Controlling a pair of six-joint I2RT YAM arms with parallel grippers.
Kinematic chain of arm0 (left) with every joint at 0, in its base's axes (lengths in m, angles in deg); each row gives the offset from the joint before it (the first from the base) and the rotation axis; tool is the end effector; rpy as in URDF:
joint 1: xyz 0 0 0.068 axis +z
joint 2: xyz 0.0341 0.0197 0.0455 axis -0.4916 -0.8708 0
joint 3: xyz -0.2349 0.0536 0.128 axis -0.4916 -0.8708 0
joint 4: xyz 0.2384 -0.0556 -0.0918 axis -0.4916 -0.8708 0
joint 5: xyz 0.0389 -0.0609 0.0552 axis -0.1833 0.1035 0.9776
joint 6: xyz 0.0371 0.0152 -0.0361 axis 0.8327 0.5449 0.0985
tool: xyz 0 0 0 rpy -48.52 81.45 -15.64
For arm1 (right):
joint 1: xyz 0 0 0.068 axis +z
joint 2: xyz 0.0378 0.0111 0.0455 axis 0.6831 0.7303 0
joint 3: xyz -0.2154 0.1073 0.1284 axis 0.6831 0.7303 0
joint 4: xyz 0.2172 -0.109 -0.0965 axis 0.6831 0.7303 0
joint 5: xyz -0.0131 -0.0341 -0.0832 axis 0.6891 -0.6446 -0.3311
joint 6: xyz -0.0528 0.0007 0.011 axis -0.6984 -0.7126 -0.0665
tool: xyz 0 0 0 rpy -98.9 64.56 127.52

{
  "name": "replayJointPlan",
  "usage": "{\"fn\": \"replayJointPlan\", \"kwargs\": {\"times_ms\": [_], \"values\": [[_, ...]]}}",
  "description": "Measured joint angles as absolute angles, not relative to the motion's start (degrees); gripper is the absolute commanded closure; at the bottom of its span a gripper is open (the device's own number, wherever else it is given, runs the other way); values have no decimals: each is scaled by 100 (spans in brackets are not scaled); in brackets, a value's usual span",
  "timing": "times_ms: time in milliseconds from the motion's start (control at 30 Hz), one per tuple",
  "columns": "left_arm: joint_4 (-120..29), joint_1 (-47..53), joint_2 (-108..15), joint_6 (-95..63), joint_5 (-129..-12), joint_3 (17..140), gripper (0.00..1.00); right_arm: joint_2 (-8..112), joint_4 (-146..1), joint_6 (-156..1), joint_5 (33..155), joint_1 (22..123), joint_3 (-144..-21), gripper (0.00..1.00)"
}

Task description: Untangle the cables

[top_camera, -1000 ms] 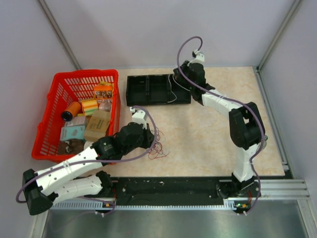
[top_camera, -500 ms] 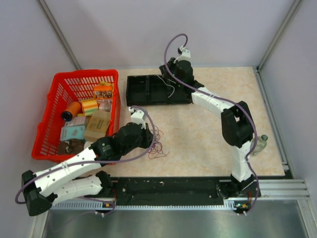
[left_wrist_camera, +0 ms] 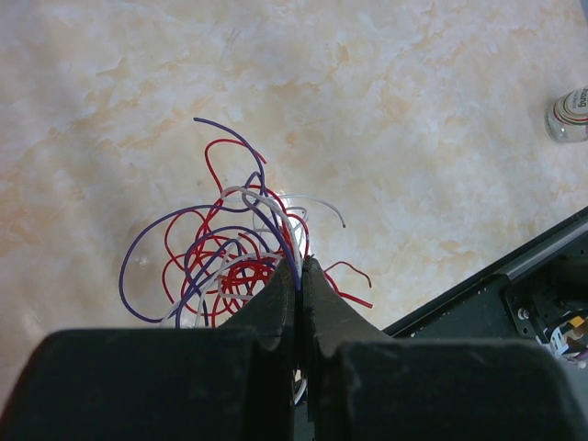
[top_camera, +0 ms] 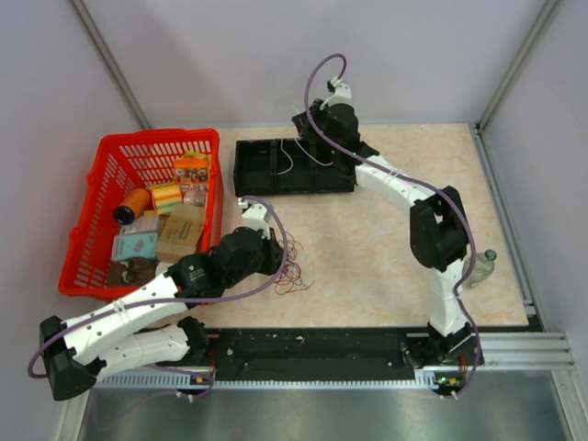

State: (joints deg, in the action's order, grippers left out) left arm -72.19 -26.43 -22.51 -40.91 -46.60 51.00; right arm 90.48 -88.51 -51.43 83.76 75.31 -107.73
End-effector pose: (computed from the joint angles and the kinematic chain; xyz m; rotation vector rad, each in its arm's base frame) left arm 0.1191 -0.1588 0.2949 0.2008 2.1646 -0.6714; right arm 0.4329 0.2714 0.3132 0.0390 1.6997 0.8305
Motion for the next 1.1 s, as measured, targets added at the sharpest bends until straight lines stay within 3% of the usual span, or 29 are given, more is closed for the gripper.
{"fn": "replayJointPlan", "kwargs": {"times_ms": [500, 1100], "values": [[-7221, -2643, -2334, -4088, -4656, 5100, 100, 8097, -9218, -4997, 8615, 7392, -10104, 100], [-7223, -2643, -2304, -4084, -4660, 5100, 100, 7520, -7957, -6909, 7163, 7374, -9951, 100]]}}
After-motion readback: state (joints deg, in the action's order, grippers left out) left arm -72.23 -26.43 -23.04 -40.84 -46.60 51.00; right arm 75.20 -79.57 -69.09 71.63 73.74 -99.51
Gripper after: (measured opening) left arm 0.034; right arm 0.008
